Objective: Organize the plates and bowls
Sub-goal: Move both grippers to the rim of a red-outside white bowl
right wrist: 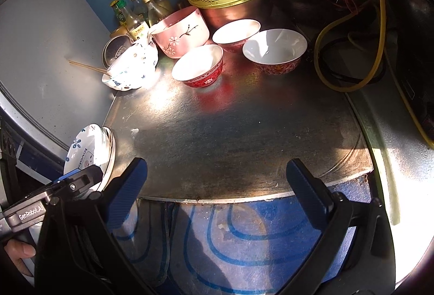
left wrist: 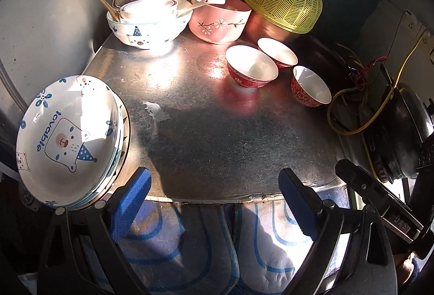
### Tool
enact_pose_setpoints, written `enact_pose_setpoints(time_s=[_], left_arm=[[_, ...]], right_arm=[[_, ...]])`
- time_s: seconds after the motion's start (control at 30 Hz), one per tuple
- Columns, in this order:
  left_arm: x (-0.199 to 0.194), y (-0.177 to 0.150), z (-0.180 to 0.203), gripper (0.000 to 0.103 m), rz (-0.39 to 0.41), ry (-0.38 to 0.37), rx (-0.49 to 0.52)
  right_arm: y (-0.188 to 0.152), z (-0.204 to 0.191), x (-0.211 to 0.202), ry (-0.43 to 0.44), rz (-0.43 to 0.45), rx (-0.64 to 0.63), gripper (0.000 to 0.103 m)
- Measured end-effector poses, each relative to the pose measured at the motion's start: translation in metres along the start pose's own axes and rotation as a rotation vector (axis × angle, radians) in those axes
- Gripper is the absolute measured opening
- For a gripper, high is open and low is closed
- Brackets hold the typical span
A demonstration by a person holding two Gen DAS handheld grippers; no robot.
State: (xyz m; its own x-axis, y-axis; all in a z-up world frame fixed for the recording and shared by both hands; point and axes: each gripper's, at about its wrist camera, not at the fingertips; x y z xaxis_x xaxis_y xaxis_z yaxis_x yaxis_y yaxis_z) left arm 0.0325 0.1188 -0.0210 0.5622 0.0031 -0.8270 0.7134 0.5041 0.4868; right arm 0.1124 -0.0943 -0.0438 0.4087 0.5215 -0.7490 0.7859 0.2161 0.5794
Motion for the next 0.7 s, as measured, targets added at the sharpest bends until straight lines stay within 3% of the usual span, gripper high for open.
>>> enact_pose_setpoints(time_s=[0.43, 0.7], left_arm=[[0.047, 0.049, 0.008, 0.096, -0.046, -0.048, 0.023], [0.090, 0.097, 0.007, 0.096, -0.055, -0.117, -0.014]], right_arm=[[0.036, 0.012, 0.034, -0.018, -0.005, 0.060, 0.103], [0.071, 0.015, 0.075, 0.074, 0.022, 0.149, 0.102]])
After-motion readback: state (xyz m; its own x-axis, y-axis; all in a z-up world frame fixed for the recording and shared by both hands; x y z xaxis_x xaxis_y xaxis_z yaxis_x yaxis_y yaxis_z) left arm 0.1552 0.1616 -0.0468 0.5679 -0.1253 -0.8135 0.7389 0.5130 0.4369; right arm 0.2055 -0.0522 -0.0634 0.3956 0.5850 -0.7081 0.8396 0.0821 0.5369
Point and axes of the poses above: each gripper's, at about its wrist camera, not at the fingertips, and x roughly the way its jaws point, z to its right, y to its top, and after that the axes turned 5 degrees about -x, right-handed
